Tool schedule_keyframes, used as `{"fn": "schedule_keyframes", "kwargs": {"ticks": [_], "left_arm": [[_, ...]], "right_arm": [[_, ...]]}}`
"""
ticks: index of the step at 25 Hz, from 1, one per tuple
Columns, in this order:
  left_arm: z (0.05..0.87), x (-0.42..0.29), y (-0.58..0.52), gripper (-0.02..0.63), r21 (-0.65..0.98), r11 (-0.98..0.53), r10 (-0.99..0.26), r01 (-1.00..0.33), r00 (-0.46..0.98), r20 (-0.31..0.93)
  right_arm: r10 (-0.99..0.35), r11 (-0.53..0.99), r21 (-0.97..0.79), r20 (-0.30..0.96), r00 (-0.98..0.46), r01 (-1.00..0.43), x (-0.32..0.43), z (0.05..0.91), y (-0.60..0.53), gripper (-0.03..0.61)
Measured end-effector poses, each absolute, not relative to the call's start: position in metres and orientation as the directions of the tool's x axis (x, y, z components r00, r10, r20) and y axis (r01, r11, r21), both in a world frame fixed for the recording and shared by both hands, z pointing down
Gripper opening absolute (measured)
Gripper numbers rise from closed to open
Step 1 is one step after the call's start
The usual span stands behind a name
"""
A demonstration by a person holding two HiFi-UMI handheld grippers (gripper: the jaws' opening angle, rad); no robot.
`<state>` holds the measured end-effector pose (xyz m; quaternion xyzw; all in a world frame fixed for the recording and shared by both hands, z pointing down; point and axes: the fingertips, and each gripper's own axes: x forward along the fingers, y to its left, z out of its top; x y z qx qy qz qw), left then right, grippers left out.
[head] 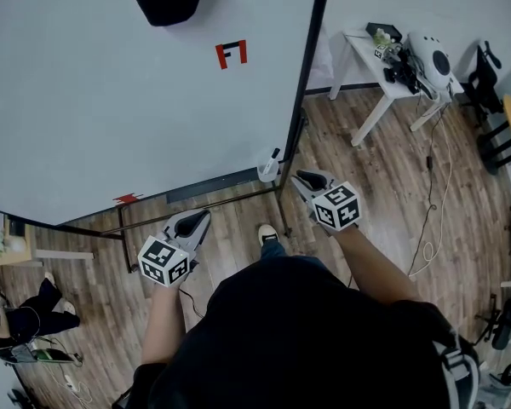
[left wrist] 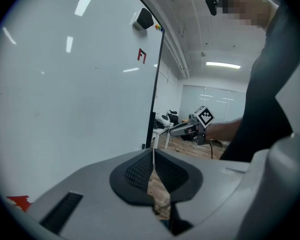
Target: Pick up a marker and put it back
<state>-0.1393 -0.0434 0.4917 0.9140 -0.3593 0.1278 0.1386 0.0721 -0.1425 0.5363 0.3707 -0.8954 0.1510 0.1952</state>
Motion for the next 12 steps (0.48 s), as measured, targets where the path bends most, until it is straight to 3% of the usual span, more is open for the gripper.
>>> {"fn": "schedule_keyframes", "kwargs": {"ticks": [12], "left_arm": [[0.484,-0.131,-0.019,0.019,0.146,-0.710,-0.625,-0.689,0.712,0.320]], "right_arm": [[-0.614,0.695,-0.101,0.433,-0.660,-0.712,0.069,0.520,-0.118,0.029]]}}
